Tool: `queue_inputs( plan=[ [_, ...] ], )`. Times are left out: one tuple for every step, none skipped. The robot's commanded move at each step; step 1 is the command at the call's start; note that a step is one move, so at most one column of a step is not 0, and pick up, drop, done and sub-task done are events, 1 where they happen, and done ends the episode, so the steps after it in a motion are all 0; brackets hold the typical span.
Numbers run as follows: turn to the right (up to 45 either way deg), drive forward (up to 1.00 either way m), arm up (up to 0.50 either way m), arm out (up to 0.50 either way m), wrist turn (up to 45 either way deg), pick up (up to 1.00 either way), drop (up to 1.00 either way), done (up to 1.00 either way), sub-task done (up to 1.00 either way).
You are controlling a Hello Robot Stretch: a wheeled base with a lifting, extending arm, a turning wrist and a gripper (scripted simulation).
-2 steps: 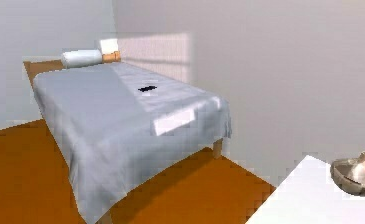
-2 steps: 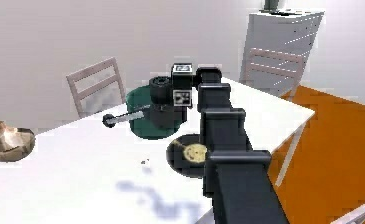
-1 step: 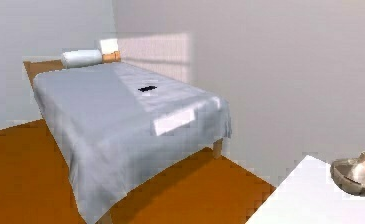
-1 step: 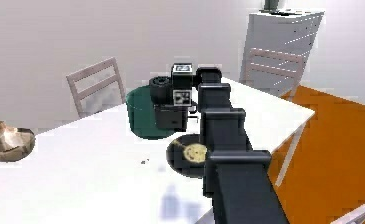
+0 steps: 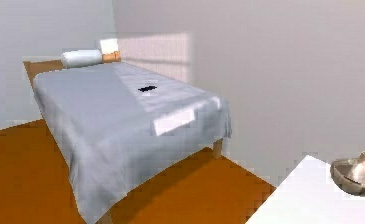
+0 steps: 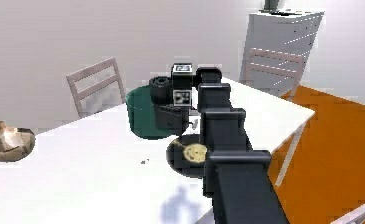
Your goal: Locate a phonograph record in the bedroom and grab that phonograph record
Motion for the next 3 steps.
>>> queue_inputs(
  plan=[
    [0.0, 0.0, -0.02, 0.0, 0.0, 0.0, 0.0, 0.0, 0.0],
    [0.0, 0.0, -0.32, 0.0, 0.0, 0.0, 0.0, 0.0, 0.0],
    [0.0, 0.0, 0.0, 0.0, 0.0, 1.0, 0.0, 0.0, 0.0]
  ],
)
